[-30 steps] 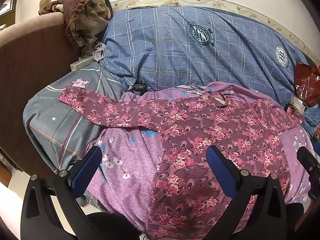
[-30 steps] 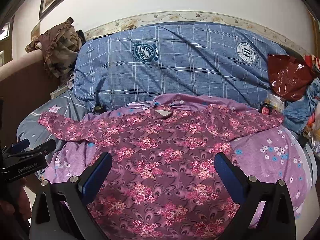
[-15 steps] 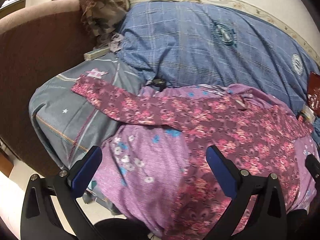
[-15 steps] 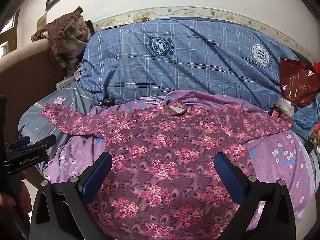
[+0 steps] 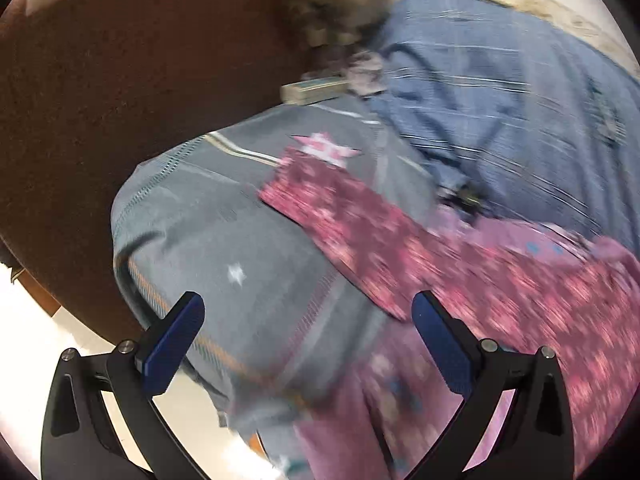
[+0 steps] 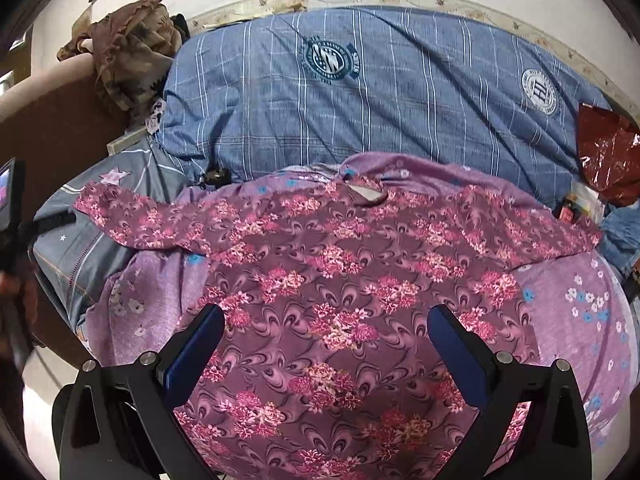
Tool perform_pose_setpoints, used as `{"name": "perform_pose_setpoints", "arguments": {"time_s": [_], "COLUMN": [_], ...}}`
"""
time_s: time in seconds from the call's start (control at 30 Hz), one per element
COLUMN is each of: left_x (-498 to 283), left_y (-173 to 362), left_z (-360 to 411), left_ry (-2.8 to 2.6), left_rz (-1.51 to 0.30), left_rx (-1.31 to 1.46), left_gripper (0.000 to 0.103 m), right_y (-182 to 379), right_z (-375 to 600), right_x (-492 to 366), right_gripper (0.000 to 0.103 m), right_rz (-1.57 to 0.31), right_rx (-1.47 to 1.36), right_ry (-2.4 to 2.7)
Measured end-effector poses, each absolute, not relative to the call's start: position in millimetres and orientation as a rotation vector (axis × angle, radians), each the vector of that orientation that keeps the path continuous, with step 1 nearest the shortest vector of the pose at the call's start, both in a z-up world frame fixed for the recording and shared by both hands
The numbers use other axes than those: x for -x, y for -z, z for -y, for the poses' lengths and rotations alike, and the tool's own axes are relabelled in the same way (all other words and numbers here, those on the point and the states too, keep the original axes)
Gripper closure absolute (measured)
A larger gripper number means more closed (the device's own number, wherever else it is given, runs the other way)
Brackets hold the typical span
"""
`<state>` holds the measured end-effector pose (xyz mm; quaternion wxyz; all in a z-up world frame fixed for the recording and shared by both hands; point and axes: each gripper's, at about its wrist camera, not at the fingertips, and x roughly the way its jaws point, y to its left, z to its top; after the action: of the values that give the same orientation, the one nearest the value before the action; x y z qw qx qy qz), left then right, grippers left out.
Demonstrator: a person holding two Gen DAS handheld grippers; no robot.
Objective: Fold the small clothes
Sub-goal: 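Move the left gripper to the sleeve cuff and grasp it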
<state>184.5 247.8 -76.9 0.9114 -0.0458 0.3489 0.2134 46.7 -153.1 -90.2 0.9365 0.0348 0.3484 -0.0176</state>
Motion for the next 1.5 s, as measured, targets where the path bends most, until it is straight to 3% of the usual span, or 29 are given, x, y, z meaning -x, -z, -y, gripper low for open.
{"name": "perform_pose_setpoints", "arguments": {"time_s": [0.23, 1.27, 1.4, 1.47, 1.5], "left_x": [-235.1, -296.5, -309.6, -312.9, -315.0], "left_y": [91.7, 123.6, 122.5, 121.6, 121.2], "left_z": [-264.7, -286.2, -280.5, -281.0, -281.1], "left_ry": [-0.525, -0.447, -0.409, -0.395, -0.38], "left_rz": [-0.715, -0.775, -0.766, -0.759, -0.761], "left_rx": [0.057, 0.121, 0.078, 0.061, 0.06], "left_gripper": [0.0, 0.0, 0.02, 0.056, 0.066], "right_y": [103.4, 141.2, 147.9, 152.4, 154.7], "right_z": [168.9, 198.4, 207.9, 214.1, 217.6], "right_x": [-54.0, -79.2, -79.4, -80.3, -80.6], "right_gripper": [0.002, 0.002, 0.002, 0.003, 0.004], "right_rz": [-0.74, -0.826, -0.835, -0.844, -0.85], "right_rx": [-0.092, -0.151, -0.173, -0.197, -0.213], "right_ry": [0.073, 0.104, 0.111, 0.109, 0.109]}}
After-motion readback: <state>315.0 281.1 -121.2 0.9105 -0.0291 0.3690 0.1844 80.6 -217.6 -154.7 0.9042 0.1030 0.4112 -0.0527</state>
